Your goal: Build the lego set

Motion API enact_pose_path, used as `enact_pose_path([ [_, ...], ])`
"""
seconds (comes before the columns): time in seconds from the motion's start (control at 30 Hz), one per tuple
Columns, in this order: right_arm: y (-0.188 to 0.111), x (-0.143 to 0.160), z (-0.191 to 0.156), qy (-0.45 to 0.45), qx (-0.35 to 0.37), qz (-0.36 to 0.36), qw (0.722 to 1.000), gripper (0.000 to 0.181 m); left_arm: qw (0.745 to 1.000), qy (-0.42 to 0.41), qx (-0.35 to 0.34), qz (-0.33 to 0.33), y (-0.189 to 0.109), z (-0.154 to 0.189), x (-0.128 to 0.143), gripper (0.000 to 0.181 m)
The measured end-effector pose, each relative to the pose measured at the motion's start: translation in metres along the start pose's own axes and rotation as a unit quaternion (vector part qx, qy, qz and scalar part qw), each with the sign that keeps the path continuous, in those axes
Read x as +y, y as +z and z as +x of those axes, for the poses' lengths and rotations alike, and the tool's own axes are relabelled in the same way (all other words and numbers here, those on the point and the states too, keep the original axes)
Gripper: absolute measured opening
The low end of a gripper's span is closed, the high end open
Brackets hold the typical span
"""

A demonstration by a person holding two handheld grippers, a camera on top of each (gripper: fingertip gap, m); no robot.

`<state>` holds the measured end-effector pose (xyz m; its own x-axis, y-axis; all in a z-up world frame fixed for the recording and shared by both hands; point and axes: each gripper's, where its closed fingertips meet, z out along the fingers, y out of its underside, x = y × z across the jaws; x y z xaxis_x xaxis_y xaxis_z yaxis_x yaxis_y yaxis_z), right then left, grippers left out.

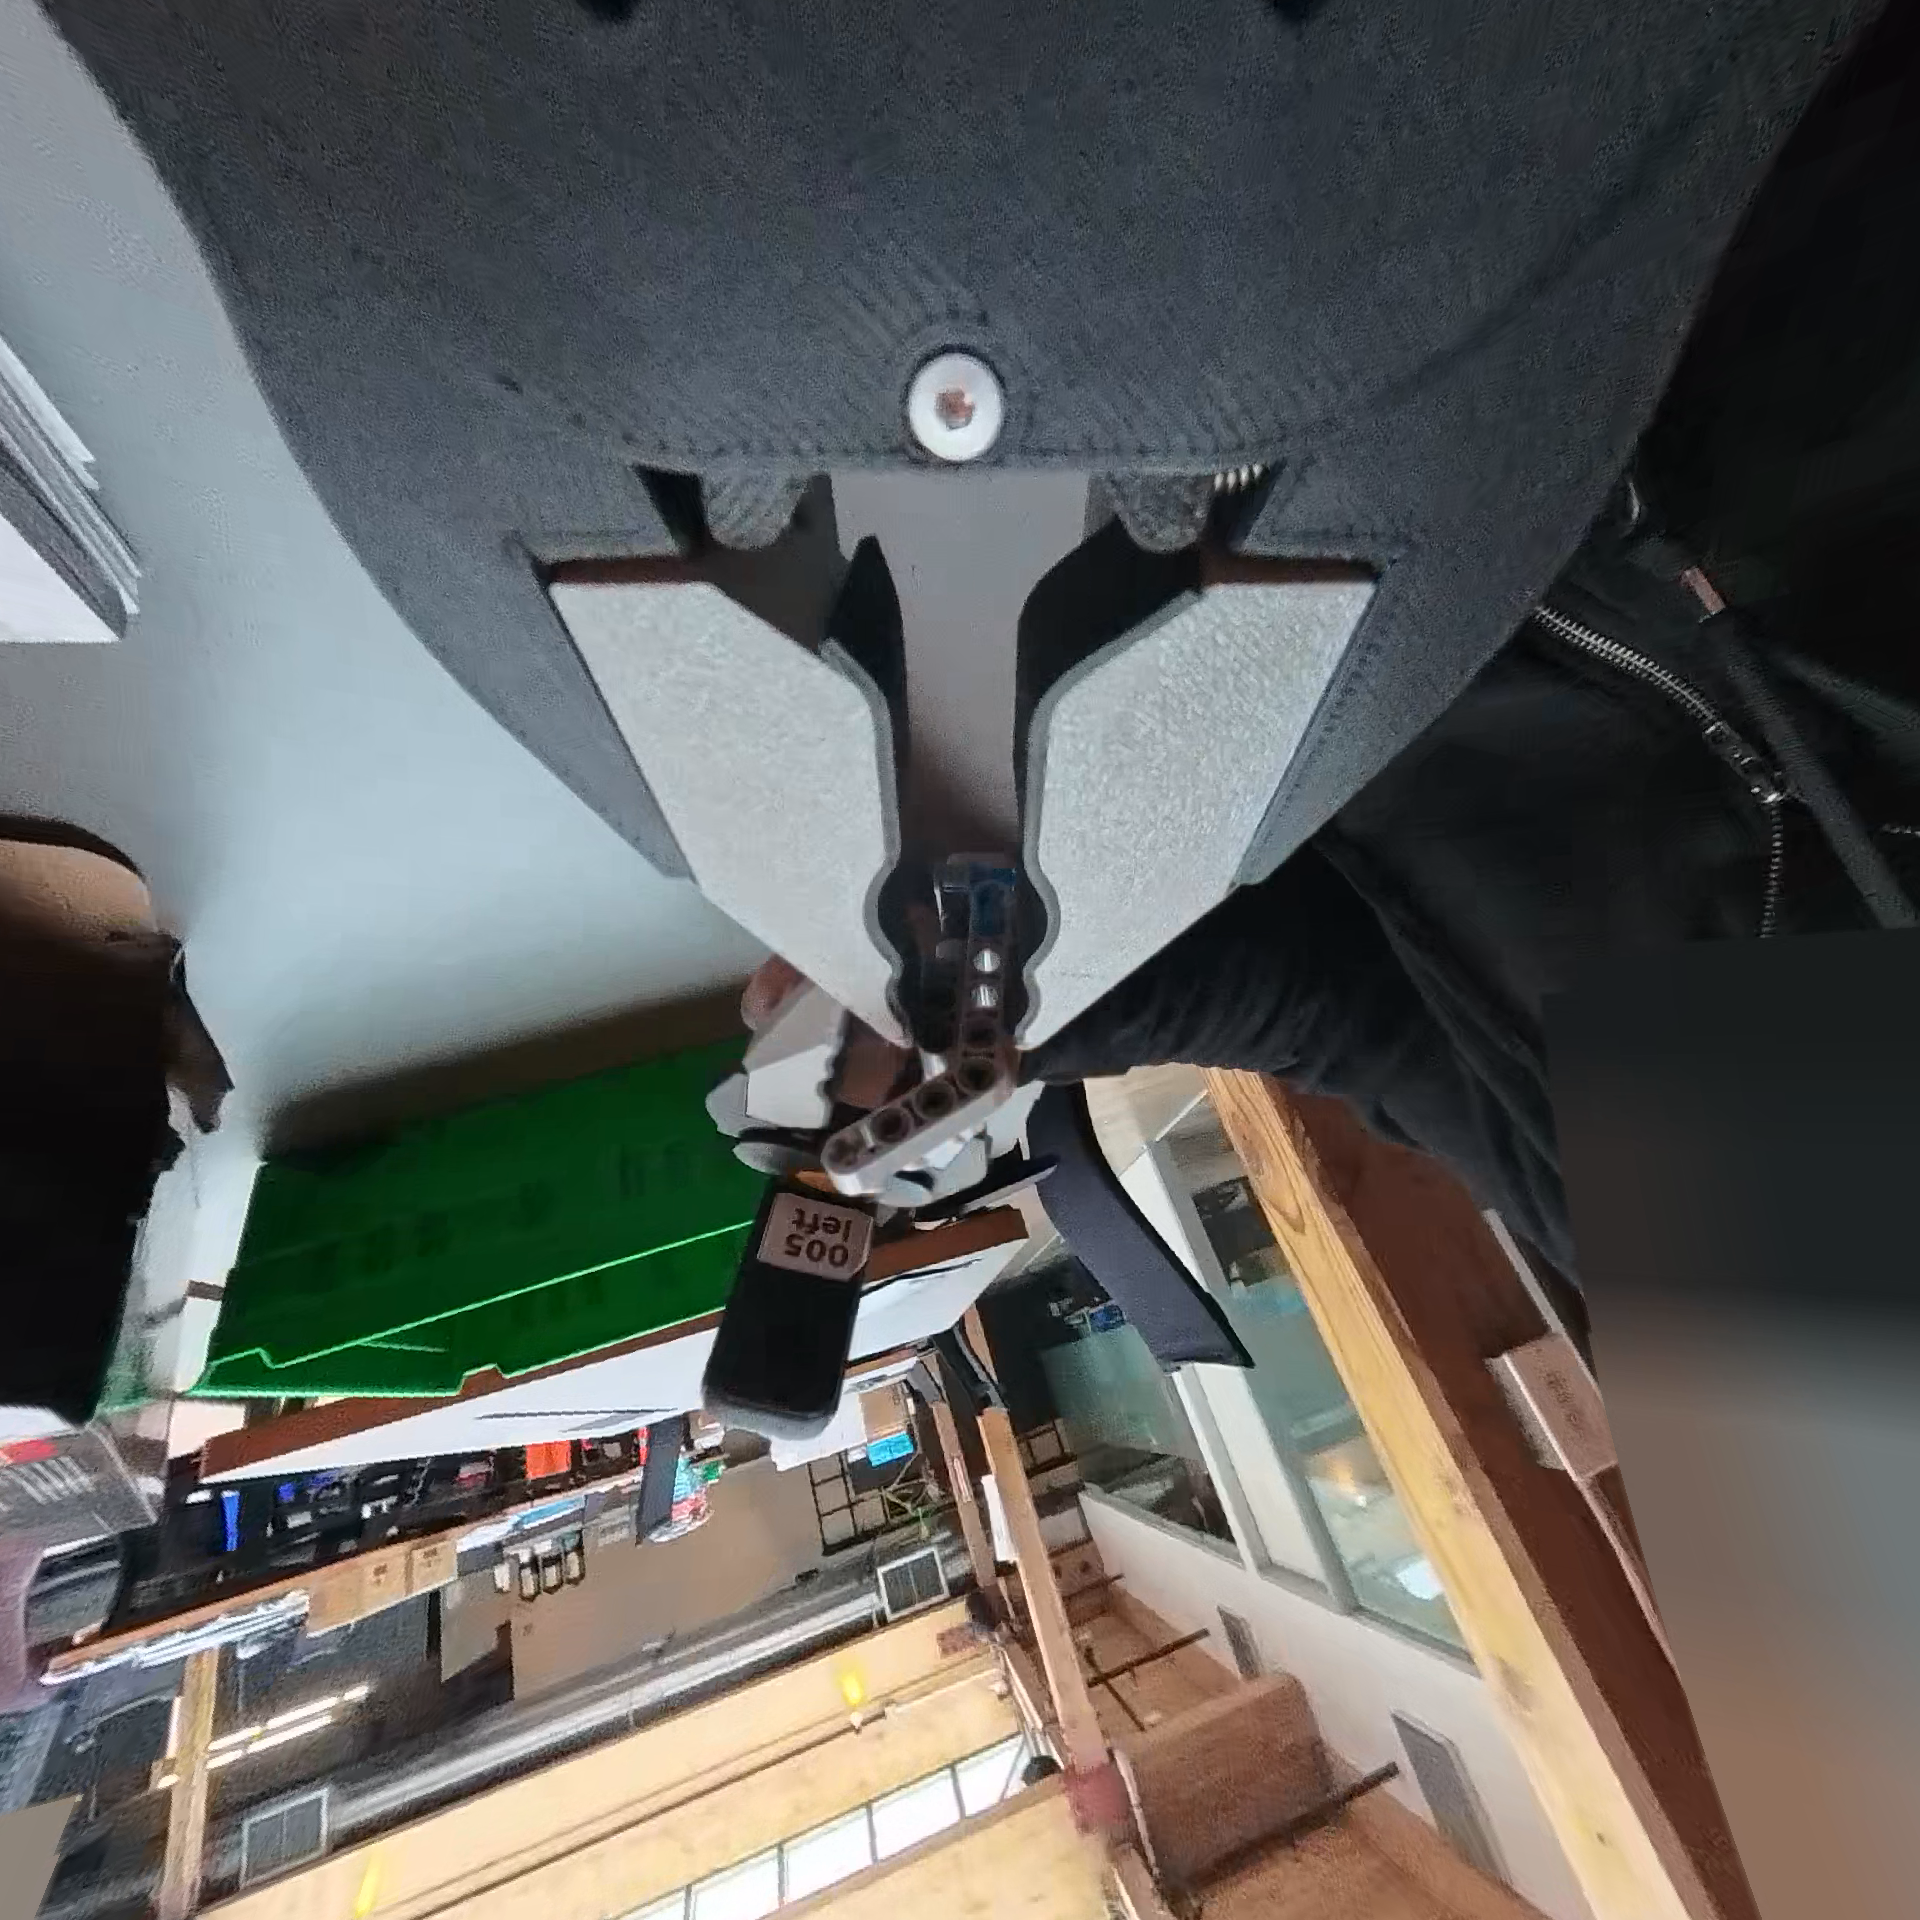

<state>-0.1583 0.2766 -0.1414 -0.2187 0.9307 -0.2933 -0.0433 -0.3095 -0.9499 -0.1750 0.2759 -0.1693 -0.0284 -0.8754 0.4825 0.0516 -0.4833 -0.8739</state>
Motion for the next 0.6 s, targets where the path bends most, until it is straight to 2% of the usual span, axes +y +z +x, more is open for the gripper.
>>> enact_pose_path([
  [0.07,0.0,-0.001,-0.001,-0.035,0.008,0.012,0.999,0.012,0.999,-0.006,0.033,0.004,0.0,0.01,-0.002,0.02],
  [0.13,0.002,0.0,-0.007,-0.083,0.01,0.01,0.996,0.012,0.999,-0.007,0.05,-0.019,0.005,0.017,0.006,0.023],
  [0.2,0.007,0.007,-0.011,-0.108,0.011,-0.005,0.994,0.012,0.998,0.018,0.03,-0.044,0.012,0.015,0.015,0.022],
  [0.23,0.009,0.011,-0.014,-0.111,0.006,-0.012,0.994,0.012,0.997,0.039,0.022,-0.055,0.015,0.016,0.018,0.015],
  [0.33,0.009,0.014,-0.018,-0.126,0.006,-0.016,0.992,0.012,0.985,0.147,-0.033,-0.086,0.019,0.014,0.025,0.012],
  [0.43,0.007,0.013,-0.016,-0.132,0.014,-0.013,0.991,0.015,0.949,0.278,-0.114,-0.092,0.015,0.009,0.019,0.012],
  [0.5,0.005,0.018,-0.006,-0.11,0.036,-0.032,0.993,0.018,0.925,0.33,-0.165,-0.095,0.011,0.002,0.014,0.012],
  [0.6,0.005,0.023,0.001,-0.099,0.051,-0.043,0.993,0.025,0.864,0.414,-0.249,-0.14,0.006,-0.015,0.016,0.012],
])
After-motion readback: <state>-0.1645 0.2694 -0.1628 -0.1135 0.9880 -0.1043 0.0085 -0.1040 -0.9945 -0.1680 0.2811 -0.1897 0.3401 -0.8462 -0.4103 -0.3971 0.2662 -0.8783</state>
